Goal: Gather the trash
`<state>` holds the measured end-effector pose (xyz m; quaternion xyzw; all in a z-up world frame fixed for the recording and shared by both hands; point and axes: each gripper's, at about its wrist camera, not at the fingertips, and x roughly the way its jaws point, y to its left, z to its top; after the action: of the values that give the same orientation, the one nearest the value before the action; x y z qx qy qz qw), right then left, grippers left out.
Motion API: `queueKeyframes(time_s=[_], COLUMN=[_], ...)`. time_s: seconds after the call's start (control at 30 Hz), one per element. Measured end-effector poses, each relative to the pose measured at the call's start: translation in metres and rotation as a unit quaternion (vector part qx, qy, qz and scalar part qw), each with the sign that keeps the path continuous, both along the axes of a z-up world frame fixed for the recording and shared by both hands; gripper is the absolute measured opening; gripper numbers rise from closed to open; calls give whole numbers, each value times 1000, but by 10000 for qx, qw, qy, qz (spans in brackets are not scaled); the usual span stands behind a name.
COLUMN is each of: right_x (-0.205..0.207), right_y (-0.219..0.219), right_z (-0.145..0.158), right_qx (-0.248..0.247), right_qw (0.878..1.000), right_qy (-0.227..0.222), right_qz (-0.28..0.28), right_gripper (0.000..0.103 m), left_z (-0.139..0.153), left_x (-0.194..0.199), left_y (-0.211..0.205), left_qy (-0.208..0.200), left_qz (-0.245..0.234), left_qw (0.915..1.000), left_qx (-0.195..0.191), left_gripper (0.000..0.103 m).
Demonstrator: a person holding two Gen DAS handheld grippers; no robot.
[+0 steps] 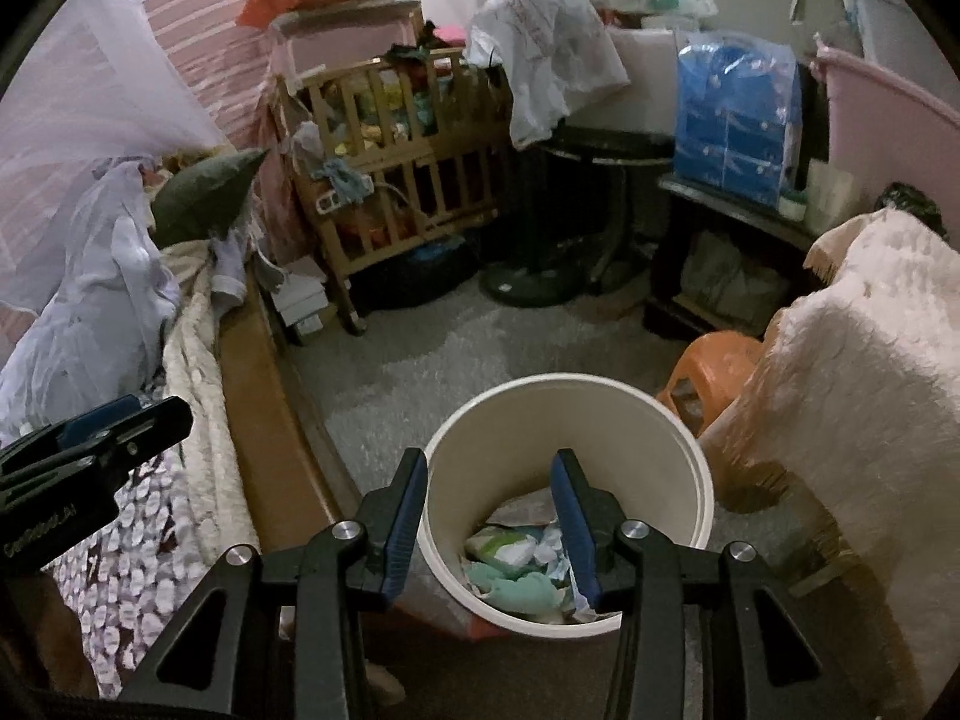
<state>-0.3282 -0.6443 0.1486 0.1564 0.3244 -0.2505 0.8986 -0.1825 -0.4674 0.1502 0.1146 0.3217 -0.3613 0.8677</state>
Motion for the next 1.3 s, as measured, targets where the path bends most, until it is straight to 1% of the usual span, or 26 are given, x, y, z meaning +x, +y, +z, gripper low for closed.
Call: queueKeyframes(time_s=[0.23, 0.3, 0.33, 0.37, 0.4, 0.77, 1.3], right_x=[-8, -10, -11, -12, -14, -14, -14], right_y=[17, 21, 24, 26, 29, 40, 40], right_z=[19, 24, 26, 29, 31, 40, 41], right_qx=[-276, -361, -412, -478, -539, -696, -697], right_qw=[9995, 9991, 9989, 9985, 9980, 9969, 9968], right_qy=[-164, -203, -234, -280, -325, -368, -390], right_qz=[-32, -26, -29, -33, -24, 36, -20], right_gripper=[44, 51, 60, 67, 67, 67, 69], left_z=[9, 10, 11, 11, 12, 16, 17], left_x=[-15, -17, -18, -18, -18, -21, -17], left_y=[15, 18, 20, 22, 23, 35, 39], left_qy=[-290, -320, -319, -313, -311, -376, -341], left_qz=[21, 35, 35, 29, 28, 99, 161], left_qw=[9994, 9993, 9992, 9992, 9992, 9986, 9986], left_qx=[-167, -206, -227, -246, -258, -353, -358], left_gripper=[58, 58, 58, 58, 58, 58, 58])
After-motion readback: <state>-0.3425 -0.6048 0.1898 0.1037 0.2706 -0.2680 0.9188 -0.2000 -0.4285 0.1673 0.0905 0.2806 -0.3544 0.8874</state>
